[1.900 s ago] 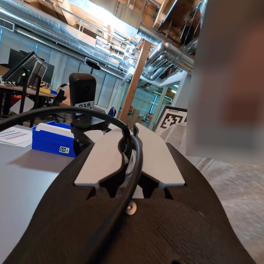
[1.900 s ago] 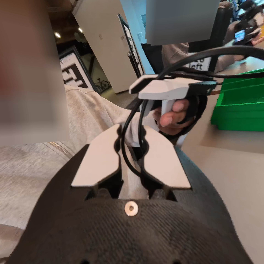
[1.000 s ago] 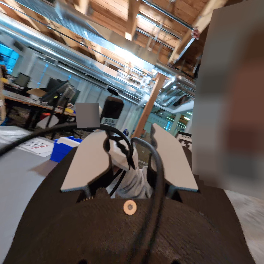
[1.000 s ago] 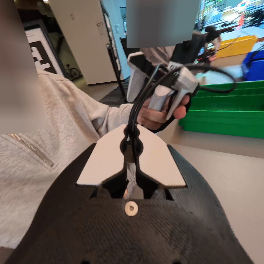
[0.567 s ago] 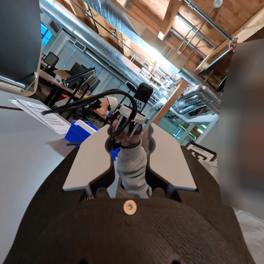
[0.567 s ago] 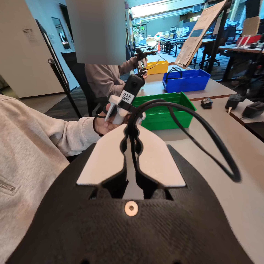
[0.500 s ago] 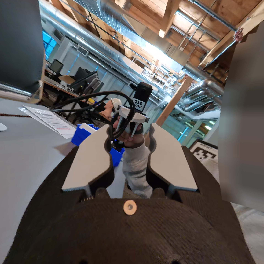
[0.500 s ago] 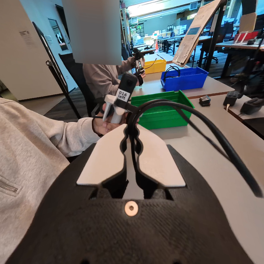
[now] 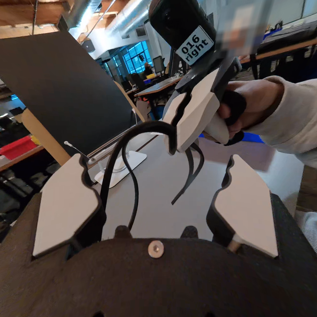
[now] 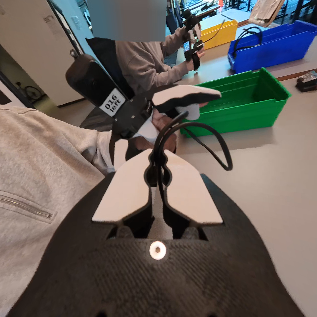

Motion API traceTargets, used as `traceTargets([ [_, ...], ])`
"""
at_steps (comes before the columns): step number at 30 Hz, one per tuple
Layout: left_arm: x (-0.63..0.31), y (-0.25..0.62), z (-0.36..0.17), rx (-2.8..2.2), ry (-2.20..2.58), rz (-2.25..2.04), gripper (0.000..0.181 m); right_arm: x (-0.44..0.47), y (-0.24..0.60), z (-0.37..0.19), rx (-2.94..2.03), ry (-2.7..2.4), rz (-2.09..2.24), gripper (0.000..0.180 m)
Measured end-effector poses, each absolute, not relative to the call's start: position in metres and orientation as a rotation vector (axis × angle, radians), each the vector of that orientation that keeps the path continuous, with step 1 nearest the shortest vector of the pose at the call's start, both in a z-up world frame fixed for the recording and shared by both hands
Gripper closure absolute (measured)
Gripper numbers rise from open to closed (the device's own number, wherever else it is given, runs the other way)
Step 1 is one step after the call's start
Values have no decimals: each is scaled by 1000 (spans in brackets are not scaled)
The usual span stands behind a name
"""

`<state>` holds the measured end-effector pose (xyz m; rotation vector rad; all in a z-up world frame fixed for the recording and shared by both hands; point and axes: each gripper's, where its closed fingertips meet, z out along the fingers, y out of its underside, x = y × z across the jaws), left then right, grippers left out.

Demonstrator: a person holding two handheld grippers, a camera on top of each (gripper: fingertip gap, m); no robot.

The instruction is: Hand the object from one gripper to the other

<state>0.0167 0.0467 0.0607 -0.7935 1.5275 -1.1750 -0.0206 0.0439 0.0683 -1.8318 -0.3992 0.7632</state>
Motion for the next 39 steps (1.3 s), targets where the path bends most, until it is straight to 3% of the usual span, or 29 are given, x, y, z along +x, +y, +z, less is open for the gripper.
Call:
traceTargets([
  [11, 27, 26, 32, -798, 1590, -1201, 36, -53, 38, 79, -1724, -419, 1052, 172],
  [16, 23, 24, 33, -736, 1553, -1190, 72, -53, 35, 85, -1673, -400, 1138, 171],
  [21, 19, 23, 32, -750, 1571, -1249, 123, -47, 35, 93, -1631, -369, 1162, 172],
  [31, 20, 22, 23, -773, 1618, -1226, 162, -26, 34, 110, -1536, -276, 1161, 172],
  [39, 18, 19, 23, -744, 1638, -1216, 175, -12, 34, 115, -1502, -212, 1157, 172],
])
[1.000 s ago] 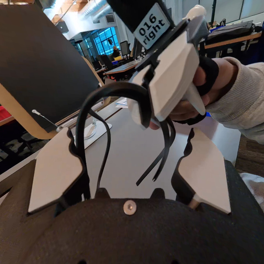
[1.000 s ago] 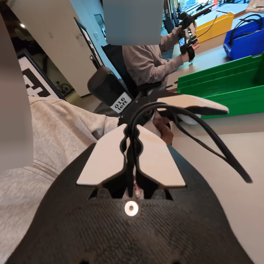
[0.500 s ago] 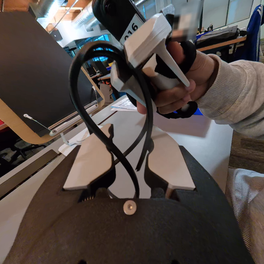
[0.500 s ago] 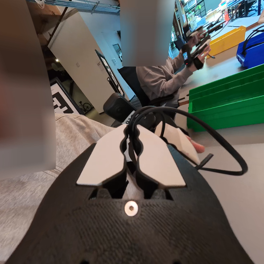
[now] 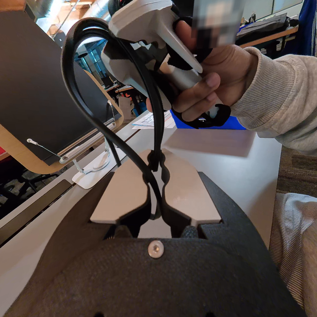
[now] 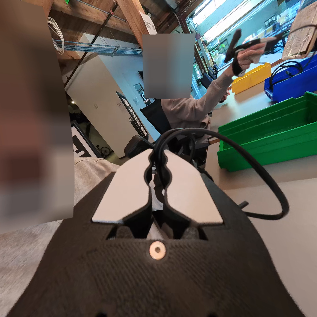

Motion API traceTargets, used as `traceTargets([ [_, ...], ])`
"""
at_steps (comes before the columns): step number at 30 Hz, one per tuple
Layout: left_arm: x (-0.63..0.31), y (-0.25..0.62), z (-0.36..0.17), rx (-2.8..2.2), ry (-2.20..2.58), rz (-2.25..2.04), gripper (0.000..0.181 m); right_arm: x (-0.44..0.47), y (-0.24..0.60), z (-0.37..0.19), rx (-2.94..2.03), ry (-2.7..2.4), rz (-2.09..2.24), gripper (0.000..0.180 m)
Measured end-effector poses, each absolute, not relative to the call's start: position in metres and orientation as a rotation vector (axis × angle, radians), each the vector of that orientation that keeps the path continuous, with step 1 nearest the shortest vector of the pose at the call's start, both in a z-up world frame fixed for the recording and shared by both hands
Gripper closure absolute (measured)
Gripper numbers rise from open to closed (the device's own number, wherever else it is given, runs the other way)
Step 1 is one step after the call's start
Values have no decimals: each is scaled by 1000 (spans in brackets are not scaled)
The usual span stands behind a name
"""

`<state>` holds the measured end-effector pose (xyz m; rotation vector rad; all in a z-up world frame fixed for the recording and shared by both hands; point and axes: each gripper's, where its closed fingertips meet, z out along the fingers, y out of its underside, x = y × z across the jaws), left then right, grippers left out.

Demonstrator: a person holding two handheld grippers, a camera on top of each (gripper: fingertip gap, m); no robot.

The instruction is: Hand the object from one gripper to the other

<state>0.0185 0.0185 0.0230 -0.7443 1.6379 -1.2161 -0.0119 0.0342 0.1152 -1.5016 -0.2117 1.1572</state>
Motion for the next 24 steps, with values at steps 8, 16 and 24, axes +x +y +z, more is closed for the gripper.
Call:
traceTargets([
  [8, 15, 13, 24, -723, 1661, -1232, 177, -4, 35, 118, -1463, -163, 1192, 172],
  [16, 15, 18, 27, -733, 1634, -1267, 164, -7, 35, 115, -1485, -181, 1196, 172],
  [24, 5, 45, 64, -766, 1449, -1481, 115, -15, 27, 99, -1676, -339, 1014, 172],
])
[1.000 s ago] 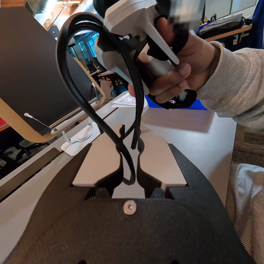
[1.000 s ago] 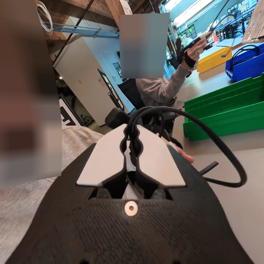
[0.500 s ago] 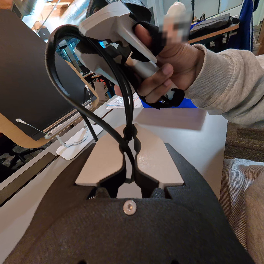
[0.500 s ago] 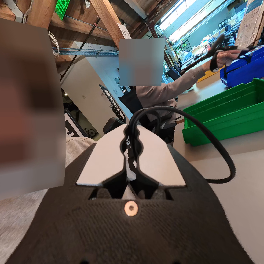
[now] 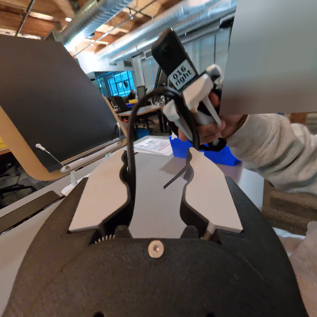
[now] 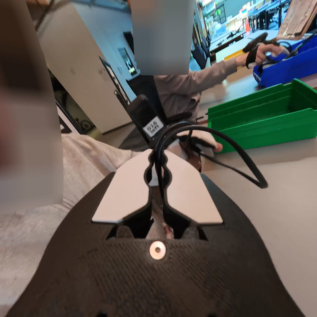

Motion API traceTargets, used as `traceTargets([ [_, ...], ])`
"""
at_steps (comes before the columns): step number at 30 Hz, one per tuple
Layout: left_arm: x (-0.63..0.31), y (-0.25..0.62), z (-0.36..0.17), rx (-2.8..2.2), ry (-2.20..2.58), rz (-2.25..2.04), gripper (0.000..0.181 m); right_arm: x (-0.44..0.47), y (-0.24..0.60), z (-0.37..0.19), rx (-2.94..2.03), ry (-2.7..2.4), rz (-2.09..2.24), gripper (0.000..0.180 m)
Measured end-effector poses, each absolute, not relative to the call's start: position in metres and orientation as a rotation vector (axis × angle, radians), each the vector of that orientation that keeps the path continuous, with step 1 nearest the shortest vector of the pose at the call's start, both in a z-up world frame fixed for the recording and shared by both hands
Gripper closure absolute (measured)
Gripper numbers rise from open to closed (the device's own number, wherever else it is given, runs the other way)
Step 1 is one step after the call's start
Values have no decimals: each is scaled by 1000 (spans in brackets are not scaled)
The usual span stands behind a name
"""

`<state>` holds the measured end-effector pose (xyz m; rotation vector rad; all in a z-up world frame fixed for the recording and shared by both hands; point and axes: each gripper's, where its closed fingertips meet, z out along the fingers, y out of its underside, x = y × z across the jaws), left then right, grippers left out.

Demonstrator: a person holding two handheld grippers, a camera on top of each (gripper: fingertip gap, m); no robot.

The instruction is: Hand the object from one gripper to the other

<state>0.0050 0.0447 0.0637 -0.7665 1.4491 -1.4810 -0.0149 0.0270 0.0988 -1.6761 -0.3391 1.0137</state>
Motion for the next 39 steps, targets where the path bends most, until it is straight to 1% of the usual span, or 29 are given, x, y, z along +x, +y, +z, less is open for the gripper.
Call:
traceTargets([
  [6, -15, 51, 89, -706, 1436, -1723, 102, -17, 14, 84, -1813, -490, 895, 172],
  [9, -22, 42, 88, -679, 1529, -1797, 89, -26, 0, 77, -1851, -618, 908, 172],
  [15, -25, 3, 57, -572, 1763, -1745, 52, -55, -27, 61, -1906, -869, 996, 172],
  [17, -24, -13, 39, -542, 1870, -1677, 47, -61, -30, 57, -1912, -899, 1023, 172],
  [18, -23, -19, 31, -528, 1905, -1634, 50, -61, -30, 56, -1920, -901, 1025, 172],
  [19, -23, -23, 24, -510, 1941, -1596, 58, -61, -29, 54, -1926, -900, 1024, 171],
  [22, -33, -34, 6, -438, 2094, -1558, 108, -58, -28, 60, -1896, -878, 1029, 171],
  [23, -35, -35, 4, -437, 2119, -1570, 117, -55, -28, 62, -1887, -866, 1024, 172],
  [25, -34, -33, 7, -450, 2101, -1595, 123, -49, -28, 66, -1879, -844, 1002, 172],
  [33, -29, -13, 13, -539, 2035, -1700, 133, -34, -32, 81, -1825, -803, 974, 173],
  [37, -27, -9, 12, -558, 2024, -1715, 145, -30, -31, 80, -1833, -790, 953, 173],
  [39, -28, -9, 12, -560, 2030, -1722, 146, -28, -31, 81, -1831, -788, 951, 173],
])
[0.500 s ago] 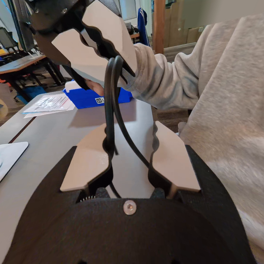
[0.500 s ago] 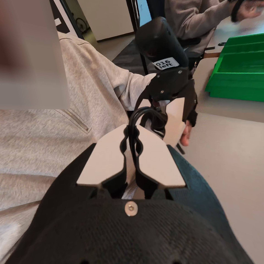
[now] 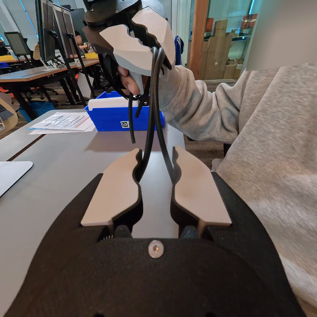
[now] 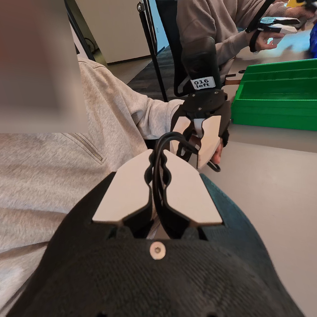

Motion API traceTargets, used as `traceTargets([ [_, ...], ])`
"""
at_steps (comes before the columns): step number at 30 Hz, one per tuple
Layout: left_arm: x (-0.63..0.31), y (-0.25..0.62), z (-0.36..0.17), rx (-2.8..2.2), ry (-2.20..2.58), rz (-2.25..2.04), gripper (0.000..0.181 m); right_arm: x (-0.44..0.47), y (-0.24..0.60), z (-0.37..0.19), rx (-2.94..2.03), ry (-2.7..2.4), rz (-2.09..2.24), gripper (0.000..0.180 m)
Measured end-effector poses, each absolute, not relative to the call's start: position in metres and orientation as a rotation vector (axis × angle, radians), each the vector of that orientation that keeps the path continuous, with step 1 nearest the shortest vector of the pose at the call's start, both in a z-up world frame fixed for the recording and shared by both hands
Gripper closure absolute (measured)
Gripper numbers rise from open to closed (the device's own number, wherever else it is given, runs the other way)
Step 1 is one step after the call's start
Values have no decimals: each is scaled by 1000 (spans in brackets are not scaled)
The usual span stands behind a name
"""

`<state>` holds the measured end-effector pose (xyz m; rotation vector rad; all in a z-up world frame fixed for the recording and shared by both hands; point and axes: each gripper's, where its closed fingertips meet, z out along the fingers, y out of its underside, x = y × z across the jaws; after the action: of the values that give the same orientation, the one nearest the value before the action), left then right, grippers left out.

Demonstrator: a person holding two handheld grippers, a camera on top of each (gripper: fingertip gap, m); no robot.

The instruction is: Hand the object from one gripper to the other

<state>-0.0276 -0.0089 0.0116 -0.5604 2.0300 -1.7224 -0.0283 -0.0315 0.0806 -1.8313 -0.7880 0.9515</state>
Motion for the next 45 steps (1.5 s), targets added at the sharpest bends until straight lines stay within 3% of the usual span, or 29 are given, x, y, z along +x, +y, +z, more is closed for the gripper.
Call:
traceTargets([
  [7, -31, -8, 17, -590, 2018, -1843, 140, -27, -34, 83, -1817, -793, 961, 173],
  [13, -35, -5, 23, -581, 2006, -1920, 175, -28, -39, 86, -1803, -802, 969, 173],
  [22, -28, 3, 25, -655, 1962, -1901, 176, -20, -20, 88, -1771, -701, 956, 173],
  [31, -22, 42, 64, -777, 1629, -2073, 176, 21, 14, 108, -1642, -462, 710, 120],
  [35, -19, 76, 84, -877, 1351, -2207, 176, 38, 24, 117, -1608, -377, 533, 123],
  [40, -16, 118, 92, -989, 1067, -2132, 176, 12, 45, 121, -1469, -333, 474, 141],
  [45, -24, 130, 107, -965, 863, -2088, 178, -23, 90, 71, -1509, -229, 432, 121],
])
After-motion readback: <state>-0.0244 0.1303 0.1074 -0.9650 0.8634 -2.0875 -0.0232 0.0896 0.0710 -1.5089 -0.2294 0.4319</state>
